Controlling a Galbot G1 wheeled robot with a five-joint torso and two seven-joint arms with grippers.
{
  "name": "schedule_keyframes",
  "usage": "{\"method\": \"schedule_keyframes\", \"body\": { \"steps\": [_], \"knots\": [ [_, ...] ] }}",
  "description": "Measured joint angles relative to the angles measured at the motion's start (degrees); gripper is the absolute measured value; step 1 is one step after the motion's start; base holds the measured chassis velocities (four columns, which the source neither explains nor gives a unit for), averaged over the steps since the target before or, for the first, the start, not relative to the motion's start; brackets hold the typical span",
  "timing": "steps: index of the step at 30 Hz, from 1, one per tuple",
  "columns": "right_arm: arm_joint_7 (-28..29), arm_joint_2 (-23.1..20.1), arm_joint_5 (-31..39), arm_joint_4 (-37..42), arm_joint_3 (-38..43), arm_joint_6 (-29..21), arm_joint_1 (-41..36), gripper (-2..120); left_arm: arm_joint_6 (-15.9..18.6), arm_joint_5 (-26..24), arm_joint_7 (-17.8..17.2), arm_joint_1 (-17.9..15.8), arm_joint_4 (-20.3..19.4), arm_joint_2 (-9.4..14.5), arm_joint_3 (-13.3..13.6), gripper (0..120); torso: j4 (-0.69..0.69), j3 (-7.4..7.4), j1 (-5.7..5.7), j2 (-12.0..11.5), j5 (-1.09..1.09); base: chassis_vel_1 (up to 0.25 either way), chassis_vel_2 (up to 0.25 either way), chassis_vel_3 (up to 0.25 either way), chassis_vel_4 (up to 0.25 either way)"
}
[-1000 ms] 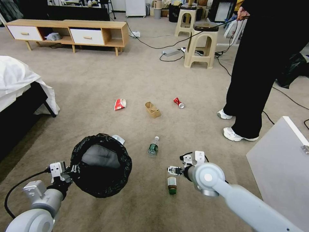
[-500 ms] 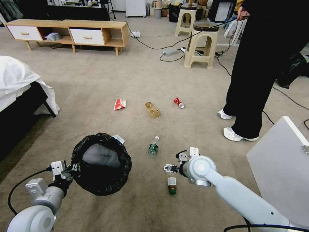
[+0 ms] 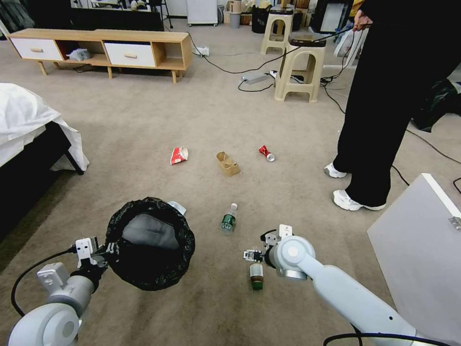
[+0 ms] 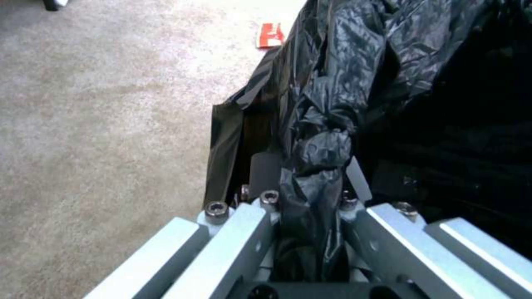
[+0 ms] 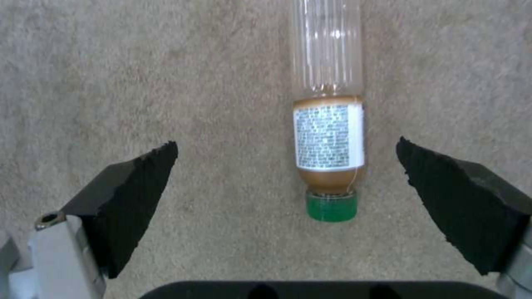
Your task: Pick up the trash bin, then pick up the garbage from the floor and place it into the trash bin.
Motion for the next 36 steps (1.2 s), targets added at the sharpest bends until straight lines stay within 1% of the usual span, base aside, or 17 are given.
{"method": "schedule_keyframes", "body": {
  "steps": [9, 18, 28, 36],
  "knots": [
    [0.15, 1.30, -0.51, -2.53, -0.71, -0.32, 0.09, 100, -0.03, -0.04, 0.23, 0.34, 0.35, -0.48, -0.51, 1, 0.01, 0.00, 0.00, 0.00, 0.00, 0.000, 0.000, 0.000, 0.000],
    [-0.56, 1.22, -2.15, -3.93, 0.62, -0.60, -0.92, 100, -0.30, 0.27, 0.72, 0.69, 0.67, -0.54, -0.66, 1, 0.00, 0.00, 0.00, 0.00, 0.00, 0.000, 0.000, 0.000, 0.000],
    [-2.16, 1.08, -4.04, -5.91, 2.05, -0.73, -0.82, 100, -0.57, 1.12, 0.99, 0.41, 1.16, -1.04, 0.28, 1, -0.01, 0.00, 0.00, 0.00, 0.00, 0.000, 0.000, 0.000, 0.000],
    [-3.90, 6.05, -6.39, -11.31, 0.12, -1.15, 2.80, 100, -0.85, 1.48, 1.37, 0.42, 1.80, -1.42, 0.34, 1, 0.01, 0.00, 0.00, 0.00, 0.00, 0.000, 0.000, 0.000, 0.000]
  ]
}}
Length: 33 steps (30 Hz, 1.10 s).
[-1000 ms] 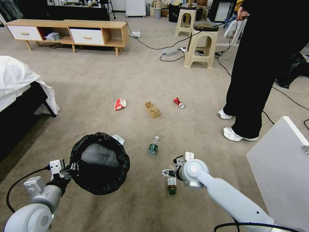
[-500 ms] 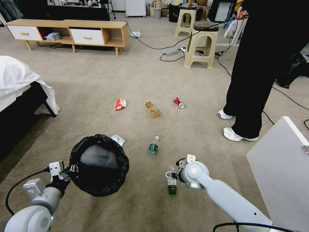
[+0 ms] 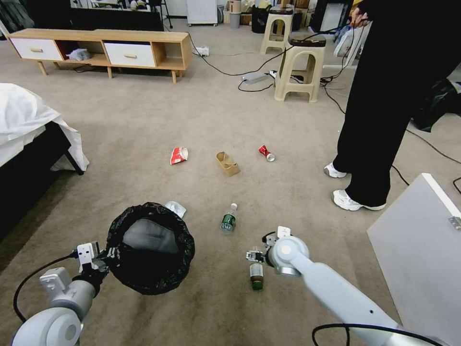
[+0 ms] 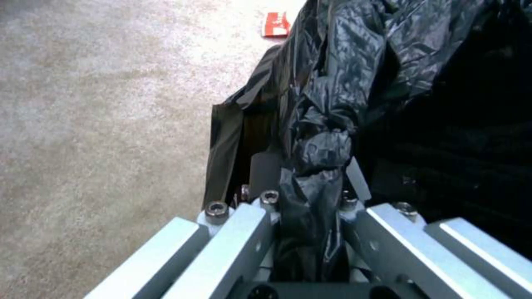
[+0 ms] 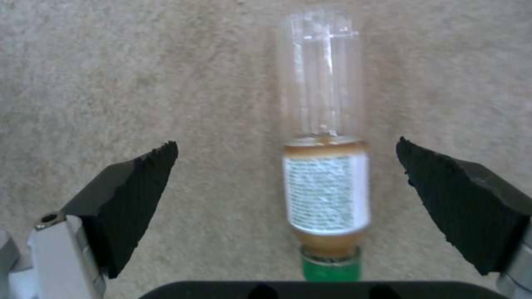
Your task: Pick up the trash bin, then pick up the garbage from the floor and place it into the trash bin.
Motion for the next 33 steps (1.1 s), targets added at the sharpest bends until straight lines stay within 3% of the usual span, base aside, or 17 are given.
{"method": "schedule_keyframes", "body": {
  "steps": [11, 33],
  "knots": [
    [-1.34, 3.25, -2.05, -3.72, -0.52, -0.07, 1.13, 100, -0.28, -0.10, 0.41, -0.26, 1.02, 0.17, -0.26, 1, -0.01, 0.00, 0.00, 0.00, 0.01, 0.000, 0.000, 0.000, 0.000],
    [-3.35, 3.71, -4.31, -6.85, 0.88, 0.18, 1.49, 100, -0.72, -0.06, 0.93, -0.93, 2.26, 0.59, 1.10, 1, -0.01, 0.00, 0.00, 0.00, 0.00, 0.000, 0.000, 0.000, 0.000]
  ]
}}
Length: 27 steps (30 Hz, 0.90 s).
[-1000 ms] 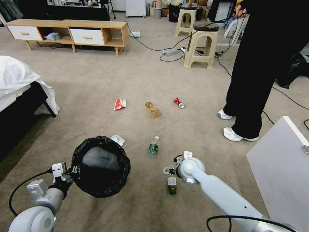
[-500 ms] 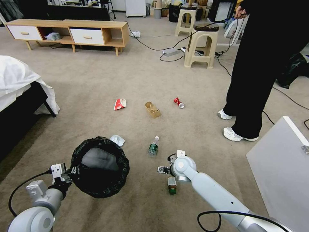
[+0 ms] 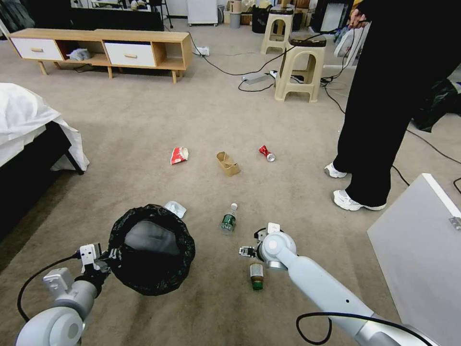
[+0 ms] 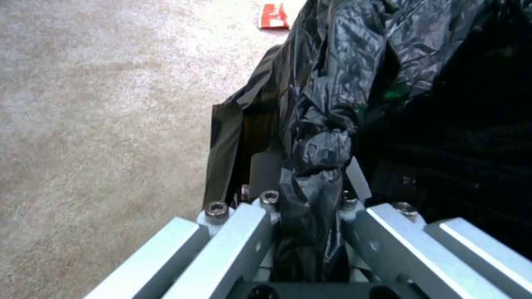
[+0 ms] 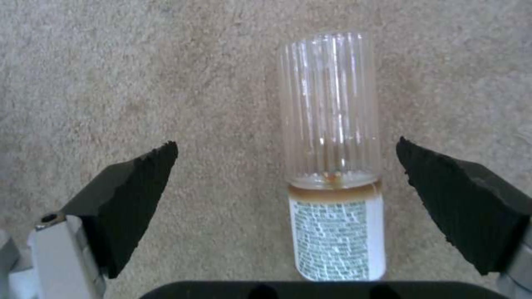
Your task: Pick up the trash bin, then pick up the garbage from the floor and place it into the trash bin.
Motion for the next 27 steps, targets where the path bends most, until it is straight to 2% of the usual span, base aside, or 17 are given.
{"method": "schedule_keyframes", "body": {
  "steps": [6, 27],
  "knots": [
    [-1.72, 1.58, -1.58, -3.45, 0.07, 0.02, 0.66, 100, -0.18, -0.02, 0.23, 0.08, 0.34, 0.30, -0.10, 1, 0.00, 0.00, 0.00, 0.00, 0.00, 0.000, 0.000, 0.000, 0.000],
    [-5.03, 2.71, -4.68, -8.43, 1.14, 0.55, 0.04, 100, -0.28, -0.44, 0.33, -0.58, 1.33, 1.16, -0.06, 1, 0.00, 0.00, 0.00, 0.00, 0.00, 0.000, 0.000, 0.000, 0.000]
  ]
}}
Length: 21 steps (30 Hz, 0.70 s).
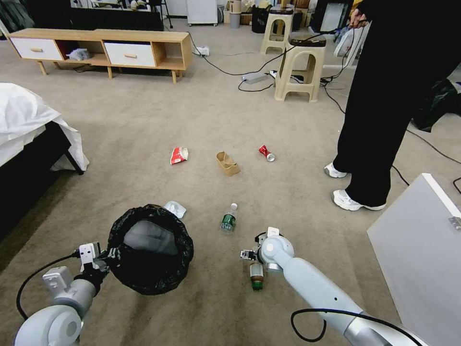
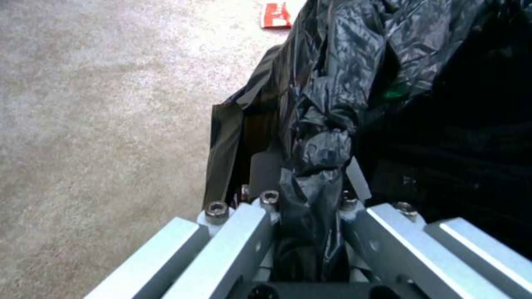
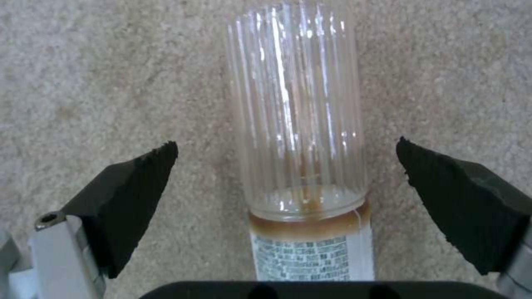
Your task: Pick up the trash bin, then pick up the garbage from the floor and place it into the trash bin.
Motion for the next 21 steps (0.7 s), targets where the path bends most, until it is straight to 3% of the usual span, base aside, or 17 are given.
{"method": "schedule_keyframes", "body": {
  "steps": [10, 21],
  "knots": [
    [-1.13, 0.81, -1.18, -2.31, 0.25, 0.29, 0.02, 99, -0.15, 0.04, 0.07, 0.04, 0.36, -0.09, -0.05, 1, 0.00, 0.00, 0.00, 0.00, 0.00, 0.000, 0.000, 0.000, 0.000],
    [-1.04, 0.83, -1.78, -2.68, 0.28, 0.33, -0.01, 62, -0.30, -0.01, 0.19, -0.33, 0.78, 0.03, 0.04, 1, -0.05, -0.02, 0.00, 0.02, -0.07, 0.000, 0.000, 0.000, 0.000]
  ]
}}
